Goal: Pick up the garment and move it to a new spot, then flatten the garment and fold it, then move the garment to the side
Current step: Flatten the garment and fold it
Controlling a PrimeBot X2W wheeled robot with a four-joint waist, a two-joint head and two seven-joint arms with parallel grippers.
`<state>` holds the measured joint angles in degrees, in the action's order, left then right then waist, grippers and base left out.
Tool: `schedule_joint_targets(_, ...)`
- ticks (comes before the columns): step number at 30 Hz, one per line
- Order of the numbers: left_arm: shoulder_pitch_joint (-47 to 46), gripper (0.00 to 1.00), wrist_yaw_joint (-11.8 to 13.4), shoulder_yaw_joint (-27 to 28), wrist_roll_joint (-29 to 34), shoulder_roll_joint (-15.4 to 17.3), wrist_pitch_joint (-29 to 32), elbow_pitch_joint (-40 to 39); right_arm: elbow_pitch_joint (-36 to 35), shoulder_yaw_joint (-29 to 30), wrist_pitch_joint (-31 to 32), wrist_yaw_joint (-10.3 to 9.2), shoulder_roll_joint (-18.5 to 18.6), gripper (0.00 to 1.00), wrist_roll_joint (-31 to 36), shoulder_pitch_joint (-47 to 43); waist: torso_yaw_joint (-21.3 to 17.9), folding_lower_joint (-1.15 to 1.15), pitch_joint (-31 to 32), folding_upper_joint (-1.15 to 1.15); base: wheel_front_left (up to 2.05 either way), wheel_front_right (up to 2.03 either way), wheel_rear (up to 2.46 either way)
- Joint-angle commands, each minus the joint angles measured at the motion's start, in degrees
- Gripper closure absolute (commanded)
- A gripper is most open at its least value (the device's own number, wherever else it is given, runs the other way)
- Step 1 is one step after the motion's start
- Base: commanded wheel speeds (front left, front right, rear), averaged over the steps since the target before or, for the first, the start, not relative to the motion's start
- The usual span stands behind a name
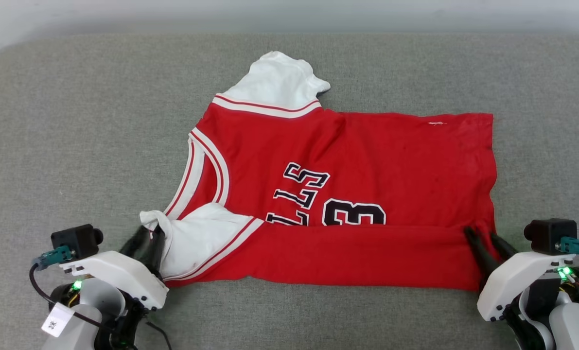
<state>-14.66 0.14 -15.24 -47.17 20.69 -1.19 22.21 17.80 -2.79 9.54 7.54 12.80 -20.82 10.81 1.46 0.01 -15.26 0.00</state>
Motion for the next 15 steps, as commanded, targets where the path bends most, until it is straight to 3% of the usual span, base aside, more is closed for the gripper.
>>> schedule_joint_targets(1, -0.48, 0.00, 0.43, 0.34, 0.02, 0.07, -0.33, 0.41, 0.28, -0.31, -1.68, -0.11, -0.12, 0.00, -0.28, 0.45, 0.01, -0.01, 0.96, 0.00, 0.00, 0.00, 0.00)
schedule_joint_targets(2, 0.04, 0.00, 1.45, 0.67, 0.47, 0.70, -0.35, 0.57, -0.33, 0.16, -7.00, -0.10, -0.69, 0.00, -0.12, 0.48, 0.05, -0.01, 2.59, 0.00, 0.00, 0.00, 0.00)
schedule_joint_targets(6, 1.04, 0.00, 2.99, 1.16, 0.44, 2.35, 1.11, -0.47, -1.89, 1.56, -12.58, -0.10, -1.83, 0.00, 1.17, -0.82, 0.13, -0.01, 4.93, 0.00, 0.00, 0.00, 0.00)
schedule_joint_targets(11, 1.77, 0.00, 3.41, 1.86, -1.53, 5.85, 7.42, -3.42, -4.34, 4.65, -14.45, -0.08, -4.13, 0.00, 3.40, -3.44, 0.18, -0.01, 7.26, 0.00, 0.00, 0.00, 0.00)
schedule_joint_targets(15, 2.02, 0.00, 3.83, 1.89, -4.70, 9.30, 16.83, -7.32, -6.96, 6.44, -13.26, -0.08, -5.60, 0.00, 4.87, -5.59, 0.20, -0.01, 8.07, 0.00, 0.00, 0.00, 0.00)
